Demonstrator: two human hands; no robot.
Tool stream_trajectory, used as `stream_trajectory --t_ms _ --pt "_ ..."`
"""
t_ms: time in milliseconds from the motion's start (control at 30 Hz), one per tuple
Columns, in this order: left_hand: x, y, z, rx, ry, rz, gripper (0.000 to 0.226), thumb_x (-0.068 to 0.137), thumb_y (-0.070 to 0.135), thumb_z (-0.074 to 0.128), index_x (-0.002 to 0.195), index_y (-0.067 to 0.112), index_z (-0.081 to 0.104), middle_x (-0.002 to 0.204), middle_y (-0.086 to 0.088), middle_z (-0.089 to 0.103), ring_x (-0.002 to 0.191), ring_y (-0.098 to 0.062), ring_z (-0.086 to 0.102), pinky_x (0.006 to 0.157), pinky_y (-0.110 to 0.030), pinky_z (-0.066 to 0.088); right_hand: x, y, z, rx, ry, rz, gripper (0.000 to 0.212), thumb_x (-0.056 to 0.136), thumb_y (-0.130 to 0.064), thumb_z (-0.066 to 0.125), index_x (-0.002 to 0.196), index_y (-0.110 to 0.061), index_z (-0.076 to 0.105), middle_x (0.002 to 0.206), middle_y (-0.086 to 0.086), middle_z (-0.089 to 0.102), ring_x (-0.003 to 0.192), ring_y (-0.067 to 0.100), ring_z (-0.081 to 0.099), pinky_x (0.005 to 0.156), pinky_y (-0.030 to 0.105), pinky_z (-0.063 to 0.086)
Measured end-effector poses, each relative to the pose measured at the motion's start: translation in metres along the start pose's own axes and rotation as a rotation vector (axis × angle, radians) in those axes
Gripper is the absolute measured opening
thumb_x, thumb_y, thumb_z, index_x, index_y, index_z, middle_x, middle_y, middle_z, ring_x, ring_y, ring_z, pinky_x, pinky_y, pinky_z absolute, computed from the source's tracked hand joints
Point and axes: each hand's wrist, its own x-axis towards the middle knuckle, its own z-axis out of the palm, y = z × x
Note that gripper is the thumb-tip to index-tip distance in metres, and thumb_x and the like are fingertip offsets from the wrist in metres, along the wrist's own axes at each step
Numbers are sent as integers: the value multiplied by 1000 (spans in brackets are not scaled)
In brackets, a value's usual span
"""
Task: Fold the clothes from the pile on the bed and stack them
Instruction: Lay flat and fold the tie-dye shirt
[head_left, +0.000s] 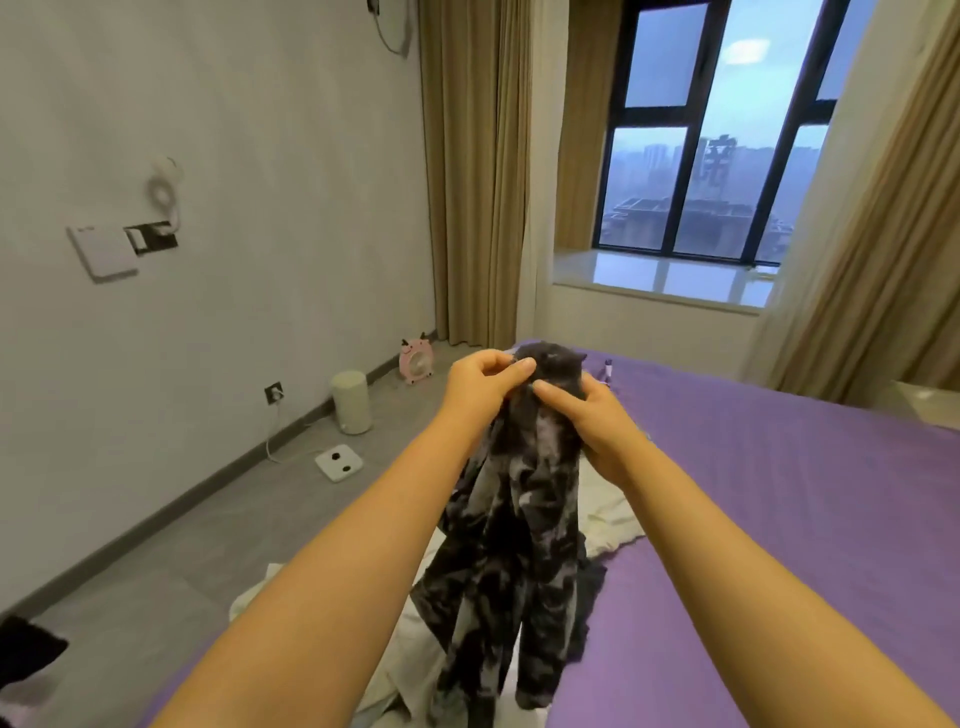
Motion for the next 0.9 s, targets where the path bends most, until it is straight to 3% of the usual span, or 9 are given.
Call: stream_trajectory --t_ms 133,200,300,400,500,567,733,800,900 --pt "-10 7 4 1 -107 -21 19 86 31 69 76 14 67 72 5 66 61 2 62 55 -11 49 -11 -19 -22 70 72 9 18 94 -24 59 109 -20 67 105 5 73 95 21 70 74 31 57" --pt "-17 3 9 -13 -206 -59 25 89 37 65 74 17 63 74 6 64 68 -2 63 61 -13 49 -17 -27 -30 89 50 5 19 94 -24 58 110 -18 67 106 7 72 97 24 70 77 34 56" --pt "-24 -11 16 28 -354 -148 26 88 36 66 96 14 55 96 -3 62 91 -15 60 82 -29 48 -28 -37 -41 129 52 -20 21 93 -24 59 111 -16 67 109 11 71 99 27 69 78 37 56" --pt "-26 -21 20 41 -488 -232 45 84 27 72 124 17 52 121 -9 62 110 -22 60 91 -35 51 -42 -50 -56 122 116 -50 21 94 -13 55 103 -22 71 104 5 72 93 21 70 71 30 57" --pt "-23 -19 19 119 -533 -163 16 85 26 72 98 19 71 103 -4 71 97 -17 67 75 -22 55 -61 -61 -69 39 213 -29 41 93 0 45 91 -25 77 97 -4 74 84 13 70 64 22 56" --pt "-20 -11 16 86 -539 -122 2 84 25 73 84 23 72 91 1 73 86 -12 69 66 -20 54 -72 -63 -75 31 295 -18 43 90 3 43 84 -21 78 92 -3 75 81 14 69 63 23 55" --pt "-18 17 19 23 -596 43 19 85 19 71 104 19 68 97 2 72 93 -15 68 80 -26 55 -96 -62 -70 -38 416 -56 10 89 -20 63 83 -13 68 80 -2 67 81 14 60 71 26 47" --pt "-24 27 23 -23 -643 99 16 85 19 71 100 23 67 93 6 72 89 -8 68 74 -17 53 -106 -59 -62 -114 402 -21 26 81 -34 69 92 -11 64 86 1 65 82 13 63 72 26 50" --pt "-34 35 31 2 -692 172 15 83 20 73 95 27 67 93 3 71 90 -11 66 79 -21 53 -117 -60 -47 -130 286 30 46 79 -43 70 116 -17 63 110 4 70 101 18 68 82 29 55"
